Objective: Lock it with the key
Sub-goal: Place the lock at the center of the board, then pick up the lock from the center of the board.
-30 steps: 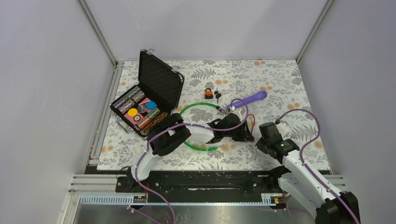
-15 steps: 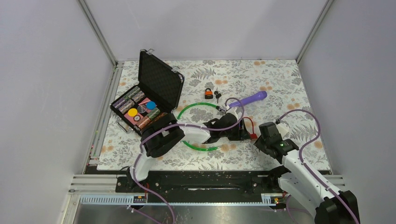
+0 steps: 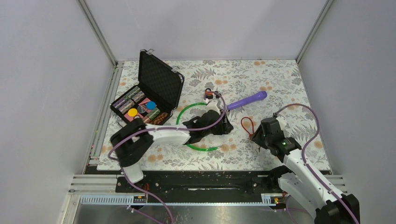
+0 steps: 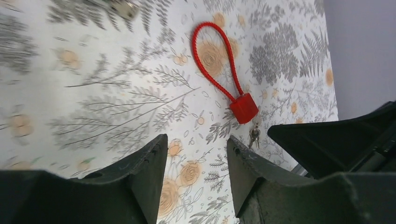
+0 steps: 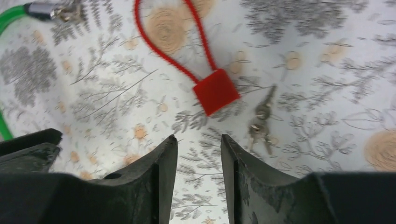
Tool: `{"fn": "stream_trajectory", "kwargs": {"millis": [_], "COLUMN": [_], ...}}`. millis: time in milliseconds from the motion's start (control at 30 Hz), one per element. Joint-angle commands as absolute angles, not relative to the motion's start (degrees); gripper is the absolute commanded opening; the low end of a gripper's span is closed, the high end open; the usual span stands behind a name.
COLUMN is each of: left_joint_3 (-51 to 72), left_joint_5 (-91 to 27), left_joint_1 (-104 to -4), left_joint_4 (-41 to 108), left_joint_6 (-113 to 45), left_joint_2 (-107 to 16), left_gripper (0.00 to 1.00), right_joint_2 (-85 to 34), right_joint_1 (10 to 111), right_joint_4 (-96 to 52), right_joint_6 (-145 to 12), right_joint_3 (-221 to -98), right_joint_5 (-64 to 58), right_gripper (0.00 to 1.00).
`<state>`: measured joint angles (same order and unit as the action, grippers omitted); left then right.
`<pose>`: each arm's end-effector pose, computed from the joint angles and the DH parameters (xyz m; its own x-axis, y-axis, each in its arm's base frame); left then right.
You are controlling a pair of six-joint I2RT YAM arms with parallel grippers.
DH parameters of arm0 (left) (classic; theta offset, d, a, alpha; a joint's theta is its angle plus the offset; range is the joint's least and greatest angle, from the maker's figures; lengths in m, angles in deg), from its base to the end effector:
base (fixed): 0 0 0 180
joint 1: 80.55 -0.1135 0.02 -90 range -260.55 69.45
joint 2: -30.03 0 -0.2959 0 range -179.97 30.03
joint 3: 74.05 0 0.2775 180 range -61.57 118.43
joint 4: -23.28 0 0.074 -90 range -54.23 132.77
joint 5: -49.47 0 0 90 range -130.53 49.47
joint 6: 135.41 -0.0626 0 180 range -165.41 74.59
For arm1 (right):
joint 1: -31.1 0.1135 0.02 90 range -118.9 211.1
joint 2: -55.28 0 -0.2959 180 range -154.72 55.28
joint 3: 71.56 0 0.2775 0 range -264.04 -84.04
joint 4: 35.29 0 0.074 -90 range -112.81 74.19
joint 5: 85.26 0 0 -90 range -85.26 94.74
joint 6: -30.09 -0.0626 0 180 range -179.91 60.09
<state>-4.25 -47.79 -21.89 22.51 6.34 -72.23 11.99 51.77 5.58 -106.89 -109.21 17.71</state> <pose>0.2319 -0.3655 0.1822 -0.7906 -0.1995 -0.5789 0.2753 0.7286 -0.6271 0.1675 0.0482 0.1912 -0.6089 0.5317 -0.5886 0.3602 0.8465 0.3921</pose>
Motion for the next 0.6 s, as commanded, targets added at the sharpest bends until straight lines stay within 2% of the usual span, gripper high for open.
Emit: {"fn": "stream_trajectory", "kwargs": {"millis": [0, 133, 400, 467, 567], "left_joint_3": [-8.6, -12.14, -14.88, -14.42, -13.94], "left_joint_5": [-56.17, -62.57, -78.78, -81.95, -85.68], "left_joint_1": [-23.44, -25.21, -25.93, -25.96, -25.96], "left_joint_4": [23.96, 28.76, 39.1, 41.82, 44.86], "left_joint_6": [2.73, 0.51, -9.69, -11.8, -14.43], "left_joint_2": [-62.35, -53.91, -34.67, -30.26, -23.79], "left_gripper": [0.51, 0.57, 0.94, 0.98, 0.99], "right_joint_2": [7.14, 1.31, -12.13, -16.44, -23.36], "right_joint_1": [51.57, 54.31, 70.3, 74.07, 79.8], "right_joint_4": [-0.88, -4.66, -10.64, -11.3, -11.28], "right_joint_6": [-100.25, -96.6, -89.62, -87.29, -83.04], "right_joint_3": [-113.54, -116.34, -126.44, -129.58, -134.95], "right_joint_5": [7.78, 2.45, 1.41, 1.24, 1.59], "right_gripper": [0.47, 0.51, 0.61, 0.64, 0.66]}}
